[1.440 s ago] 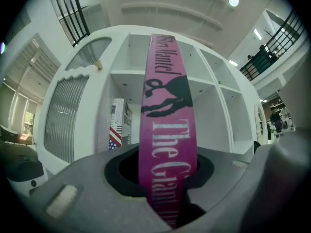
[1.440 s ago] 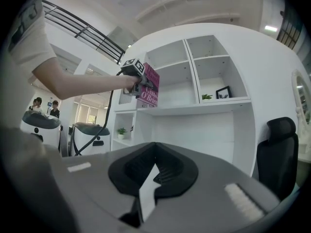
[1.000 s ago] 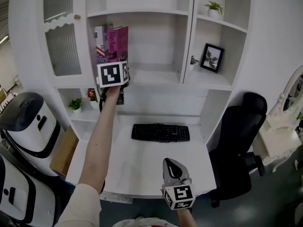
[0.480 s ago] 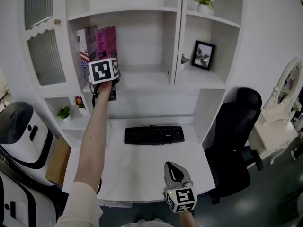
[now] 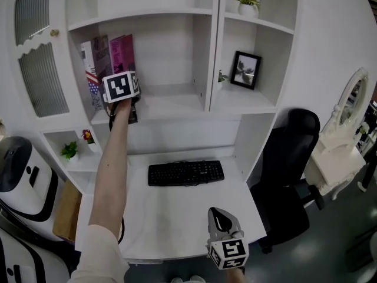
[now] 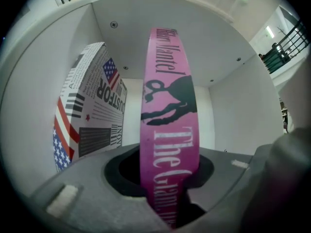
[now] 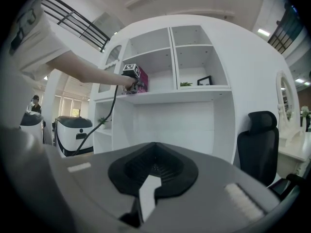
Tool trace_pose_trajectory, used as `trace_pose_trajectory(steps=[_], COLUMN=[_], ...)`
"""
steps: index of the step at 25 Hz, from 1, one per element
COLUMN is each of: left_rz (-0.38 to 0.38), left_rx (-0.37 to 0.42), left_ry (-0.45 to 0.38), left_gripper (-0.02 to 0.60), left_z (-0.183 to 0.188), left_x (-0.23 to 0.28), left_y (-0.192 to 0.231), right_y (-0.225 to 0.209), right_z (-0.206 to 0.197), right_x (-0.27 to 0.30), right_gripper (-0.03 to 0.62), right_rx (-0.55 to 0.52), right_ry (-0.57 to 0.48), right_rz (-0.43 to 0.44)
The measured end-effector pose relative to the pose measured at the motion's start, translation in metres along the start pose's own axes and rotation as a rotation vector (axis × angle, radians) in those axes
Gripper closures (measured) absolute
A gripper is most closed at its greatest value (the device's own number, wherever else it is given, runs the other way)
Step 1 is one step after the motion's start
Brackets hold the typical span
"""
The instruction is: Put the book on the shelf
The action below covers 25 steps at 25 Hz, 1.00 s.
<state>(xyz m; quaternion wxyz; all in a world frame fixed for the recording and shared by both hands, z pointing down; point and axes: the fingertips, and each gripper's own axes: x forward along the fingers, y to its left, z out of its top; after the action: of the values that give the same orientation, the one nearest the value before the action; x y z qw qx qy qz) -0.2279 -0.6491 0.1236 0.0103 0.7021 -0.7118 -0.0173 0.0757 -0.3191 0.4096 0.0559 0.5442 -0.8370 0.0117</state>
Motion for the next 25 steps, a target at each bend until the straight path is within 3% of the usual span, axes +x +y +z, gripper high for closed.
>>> trace_pose_trajectory(steps=[16,25], left_rz=[0.007,0.002], left_rx=[0.009,0.008], left_ry=[0.013,-0.004], left_gripper=[0.433,0.433], left_z=[-0.002,-0.001], left_x=[0.031,0.039], left_y=[0.007,0.01], right_y=[-0.012,-0.024], right_z=[0.004,0.029], right_x=[0.019,0.047], right_gripper=[0.591,0.591], right_rx=[0.004,-0.066], right_ry=[-0.013,-0.059], right_rz=[-0.013,-0.005])
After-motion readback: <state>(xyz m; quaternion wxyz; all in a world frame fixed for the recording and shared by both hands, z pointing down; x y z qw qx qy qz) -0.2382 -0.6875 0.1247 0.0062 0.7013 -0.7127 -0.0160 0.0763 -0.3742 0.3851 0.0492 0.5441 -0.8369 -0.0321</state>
